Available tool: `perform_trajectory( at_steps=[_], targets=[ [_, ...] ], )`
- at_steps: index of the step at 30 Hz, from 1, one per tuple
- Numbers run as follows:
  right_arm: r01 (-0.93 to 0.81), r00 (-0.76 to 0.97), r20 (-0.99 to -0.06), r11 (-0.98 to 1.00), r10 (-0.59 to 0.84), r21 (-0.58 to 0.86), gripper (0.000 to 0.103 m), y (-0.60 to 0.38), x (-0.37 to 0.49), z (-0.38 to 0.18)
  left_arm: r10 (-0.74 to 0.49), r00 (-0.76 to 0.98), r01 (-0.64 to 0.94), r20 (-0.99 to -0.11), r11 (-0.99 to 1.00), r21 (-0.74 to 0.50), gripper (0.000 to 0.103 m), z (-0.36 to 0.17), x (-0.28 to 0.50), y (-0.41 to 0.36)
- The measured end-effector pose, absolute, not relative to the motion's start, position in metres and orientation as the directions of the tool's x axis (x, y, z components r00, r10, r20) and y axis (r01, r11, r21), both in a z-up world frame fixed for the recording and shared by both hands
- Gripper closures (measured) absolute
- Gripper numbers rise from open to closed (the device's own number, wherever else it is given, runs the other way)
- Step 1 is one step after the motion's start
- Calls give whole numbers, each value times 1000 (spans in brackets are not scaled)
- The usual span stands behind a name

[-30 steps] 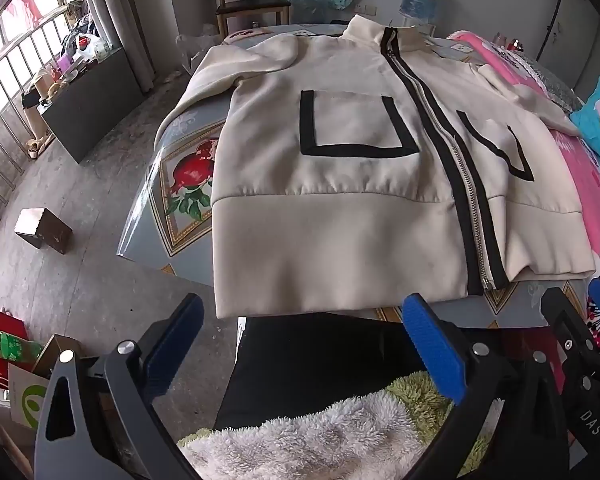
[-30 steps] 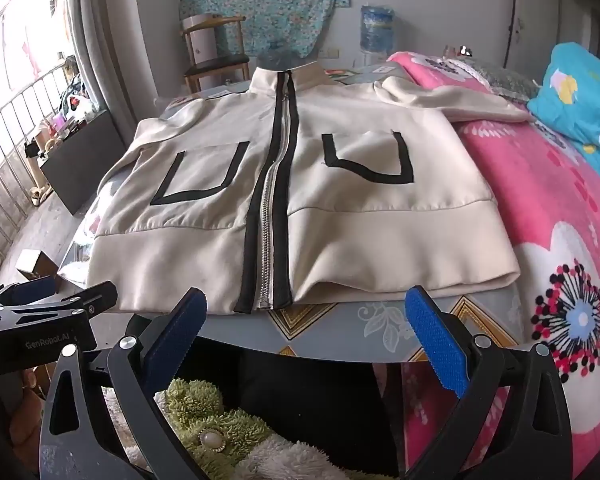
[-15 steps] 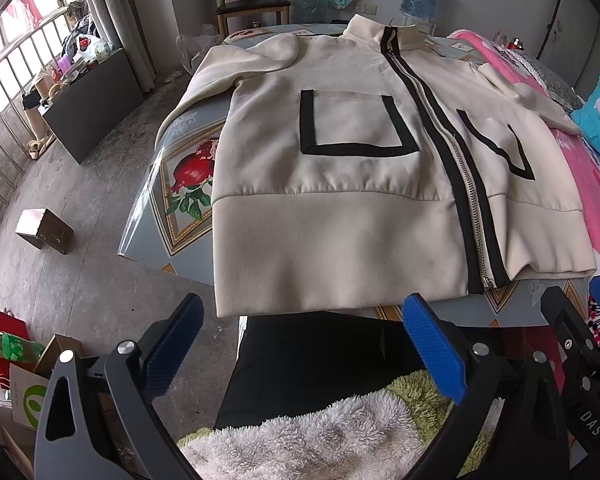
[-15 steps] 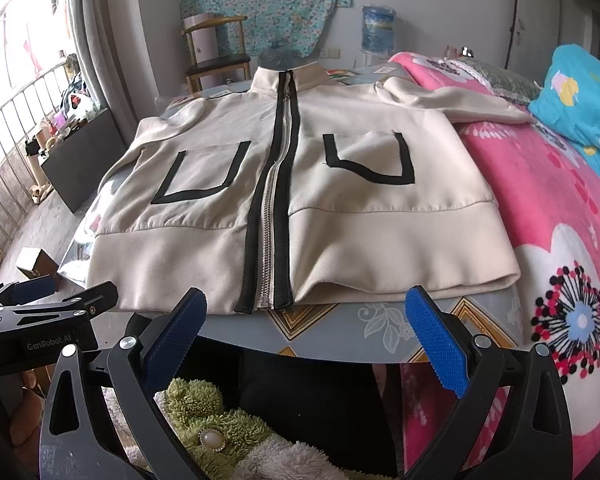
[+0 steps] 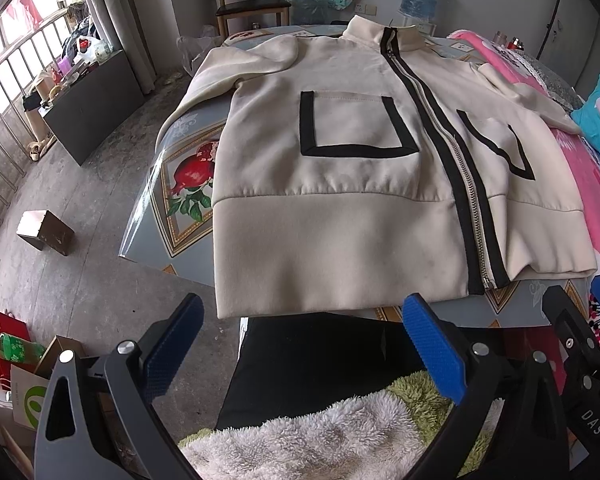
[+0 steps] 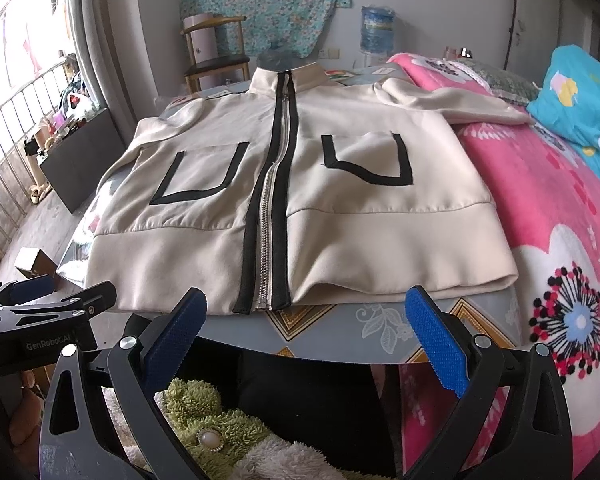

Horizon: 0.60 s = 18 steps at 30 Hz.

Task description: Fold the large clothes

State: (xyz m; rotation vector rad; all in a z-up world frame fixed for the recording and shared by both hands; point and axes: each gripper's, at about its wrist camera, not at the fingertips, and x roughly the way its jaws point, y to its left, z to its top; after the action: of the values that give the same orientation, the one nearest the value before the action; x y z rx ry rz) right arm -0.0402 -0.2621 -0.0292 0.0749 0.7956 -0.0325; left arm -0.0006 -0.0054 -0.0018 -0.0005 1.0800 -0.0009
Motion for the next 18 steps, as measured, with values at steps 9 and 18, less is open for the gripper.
perform_trajectory(
  at_steps=[9, 18],
  targets=[
    [58, 699, -715, 997, -2, 54, 7, -262, -40, -29, -1, 474, 0, -880, 1000, -1, 5, 0, -1, -2],
    [58, 700, -714, 997, -3, 52, 7, -262, -40, -26, 0, 474, 1, -880, 1000, 0, 5, 0, -1, -3]
  ],
)
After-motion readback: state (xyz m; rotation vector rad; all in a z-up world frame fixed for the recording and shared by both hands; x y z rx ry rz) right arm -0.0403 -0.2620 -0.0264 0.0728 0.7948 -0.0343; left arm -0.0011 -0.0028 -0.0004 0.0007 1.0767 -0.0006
